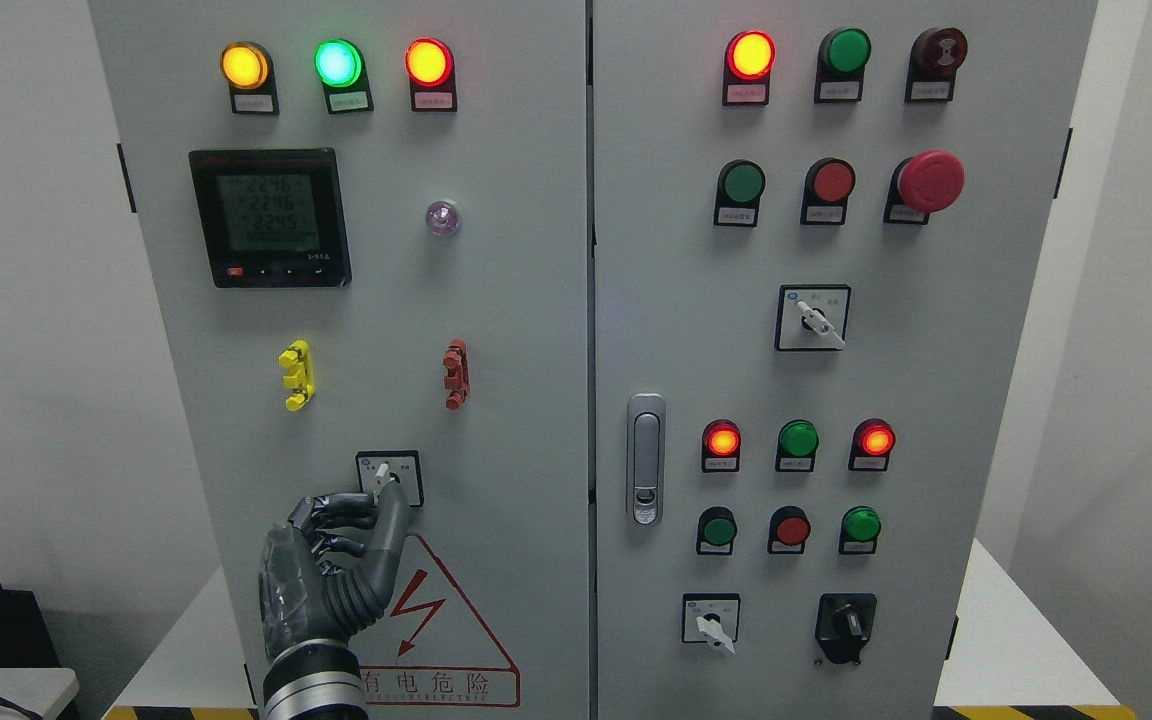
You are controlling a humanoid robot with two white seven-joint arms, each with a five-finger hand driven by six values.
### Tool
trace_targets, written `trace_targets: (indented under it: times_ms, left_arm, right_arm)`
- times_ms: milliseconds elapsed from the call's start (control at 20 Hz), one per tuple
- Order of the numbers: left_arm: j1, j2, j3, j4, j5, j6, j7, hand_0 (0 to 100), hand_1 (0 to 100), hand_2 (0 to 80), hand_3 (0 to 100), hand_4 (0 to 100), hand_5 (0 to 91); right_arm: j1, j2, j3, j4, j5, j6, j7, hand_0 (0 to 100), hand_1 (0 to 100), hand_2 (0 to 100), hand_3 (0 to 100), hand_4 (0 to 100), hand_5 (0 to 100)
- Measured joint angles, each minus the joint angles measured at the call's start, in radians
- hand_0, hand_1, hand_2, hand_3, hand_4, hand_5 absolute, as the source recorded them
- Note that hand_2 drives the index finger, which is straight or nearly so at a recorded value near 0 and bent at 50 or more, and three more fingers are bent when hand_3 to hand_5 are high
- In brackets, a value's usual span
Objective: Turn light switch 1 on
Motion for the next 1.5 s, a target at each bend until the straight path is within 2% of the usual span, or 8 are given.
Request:
trace_targets:
  times_ms: [1503]
  left_arm:
    - [-0.025,0.0,-0.013,0.0,0.014,0.055,-0.002,28,41,49.6,64,73,79.3]
  right_arm:
    - [0.0,0.0,0.0,0.0,0.0,0.0,0.0,12,39,0,0,0,0]
